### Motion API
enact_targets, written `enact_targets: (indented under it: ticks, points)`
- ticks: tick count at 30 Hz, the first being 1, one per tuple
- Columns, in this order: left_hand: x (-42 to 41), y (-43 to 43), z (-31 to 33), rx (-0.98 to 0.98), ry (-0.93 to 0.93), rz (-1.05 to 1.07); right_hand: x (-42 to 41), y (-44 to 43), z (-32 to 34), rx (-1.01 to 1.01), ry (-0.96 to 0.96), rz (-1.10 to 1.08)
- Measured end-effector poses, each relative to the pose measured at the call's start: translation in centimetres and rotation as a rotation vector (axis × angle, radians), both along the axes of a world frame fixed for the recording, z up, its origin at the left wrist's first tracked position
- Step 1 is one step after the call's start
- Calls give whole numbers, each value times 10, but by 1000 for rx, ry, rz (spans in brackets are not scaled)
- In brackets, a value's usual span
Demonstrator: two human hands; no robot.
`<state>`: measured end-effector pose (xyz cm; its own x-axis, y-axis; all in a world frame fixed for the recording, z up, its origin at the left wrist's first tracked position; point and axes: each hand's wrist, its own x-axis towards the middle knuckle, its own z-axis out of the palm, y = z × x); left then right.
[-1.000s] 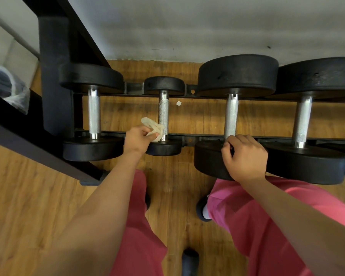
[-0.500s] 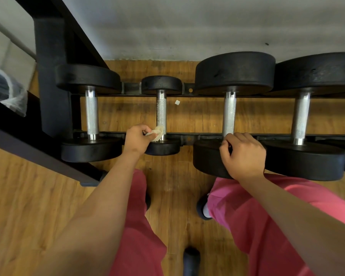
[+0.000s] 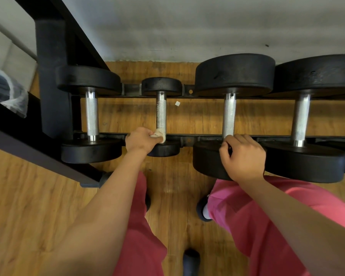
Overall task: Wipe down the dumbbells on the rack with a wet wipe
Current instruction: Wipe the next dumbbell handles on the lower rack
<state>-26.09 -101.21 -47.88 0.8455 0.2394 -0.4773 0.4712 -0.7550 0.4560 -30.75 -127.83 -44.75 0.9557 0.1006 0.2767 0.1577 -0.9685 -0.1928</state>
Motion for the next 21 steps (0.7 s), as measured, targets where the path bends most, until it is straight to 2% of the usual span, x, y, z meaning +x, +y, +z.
enact_targets:
  ticks: [7, 12, 16, 21]
  points:
    - [1, 9, -7, -228, -41, 108, 1, 0, 0, 2, 10, 4]
    - [-1, 21, -10, -359, 29, 96, 0, 0, 0, 4, 22, -4]
    - [4, 20, -9, -380, 104, 67, 1, 0, 0, 2, 31, -1]
    - [8, 15, -5, -291, 35, 61, 1, -1, 0, -3, 39, -3]
